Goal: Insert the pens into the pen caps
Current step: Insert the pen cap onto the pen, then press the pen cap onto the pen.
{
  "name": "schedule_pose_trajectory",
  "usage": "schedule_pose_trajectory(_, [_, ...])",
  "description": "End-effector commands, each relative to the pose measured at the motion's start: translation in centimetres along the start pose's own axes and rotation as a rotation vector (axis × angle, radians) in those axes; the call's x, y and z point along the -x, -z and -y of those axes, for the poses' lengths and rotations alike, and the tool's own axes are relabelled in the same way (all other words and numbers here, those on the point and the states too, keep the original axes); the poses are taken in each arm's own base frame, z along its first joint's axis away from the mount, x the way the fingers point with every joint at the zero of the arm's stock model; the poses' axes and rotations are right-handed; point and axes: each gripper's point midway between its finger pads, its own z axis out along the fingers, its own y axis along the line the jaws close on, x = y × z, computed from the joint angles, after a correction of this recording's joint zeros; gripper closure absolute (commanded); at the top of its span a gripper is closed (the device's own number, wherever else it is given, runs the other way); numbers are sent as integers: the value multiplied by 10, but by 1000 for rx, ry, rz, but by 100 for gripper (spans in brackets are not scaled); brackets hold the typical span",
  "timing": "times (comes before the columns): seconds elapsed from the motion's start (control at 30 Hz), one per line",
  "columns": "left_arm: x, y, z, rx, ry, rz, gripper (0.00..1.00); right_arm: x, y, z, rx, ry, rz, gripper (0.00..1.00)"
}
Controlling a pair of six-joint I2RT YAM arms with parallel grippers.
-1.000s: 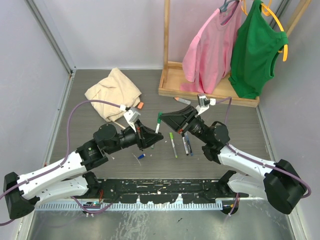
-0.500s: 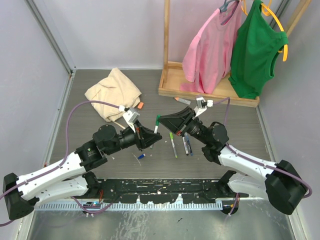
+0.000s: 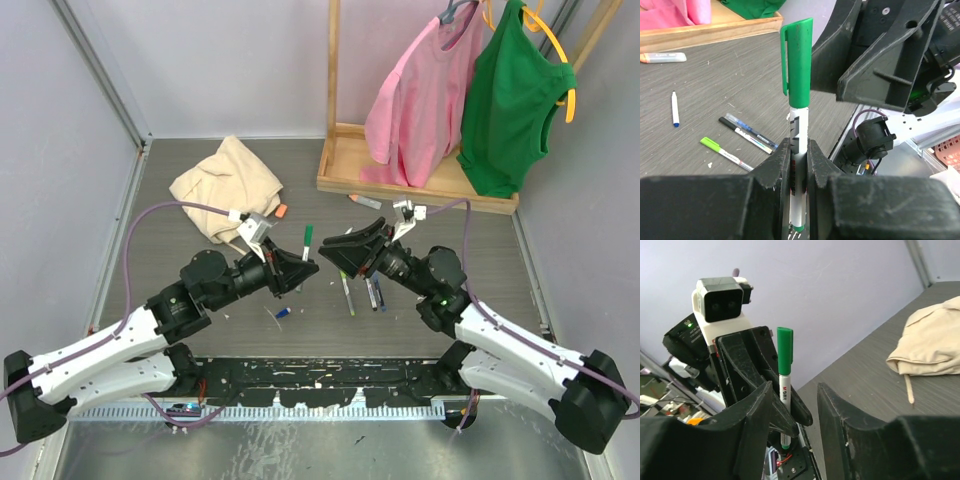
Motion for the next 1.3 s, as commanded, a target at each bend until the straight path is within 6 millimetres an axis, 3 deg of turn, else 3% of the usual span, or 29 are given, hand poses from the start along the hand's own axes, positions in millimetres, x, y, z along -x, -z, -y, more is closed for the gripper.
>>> schedule_pose_trajectory(0.0, [22, 6, 1, 20, -29, 64, 100, 34, -2, 1, -110, 90, 67, 52])
schedule_pose_trajectory(0.27, [9, 6, -6, 50, -41, -1, 100, 69, -13, 8, -271, 128, 76, 44])
schedule_pose_trajectory(0.37, [7, 5, -5, 44, -40, -11, 100, 71, -22, 13, -315, 108, 46, 44])
schedule_pose_trajectory(0.6, [2, -1, -6, 48, -41, -42, 100, 51, -45, 11, -271, 48, -92, 44])
schedule_pose_trajectory(0.87, [1, -4, -7, 50, -41, -47, 100, 23, -49, 9, -257, 21, -175, 44])
schedule_pose_trajectory(1.03, [2, -6, -5, 44, -43, -47, 100, 16, -49, 11, -256, 20, -192, 50])
schedule_pose_trajectory(1.27, [2, -8, -6, 45, -44, -49, 100, 11, -47, 13, -258, 19, -198, 73])
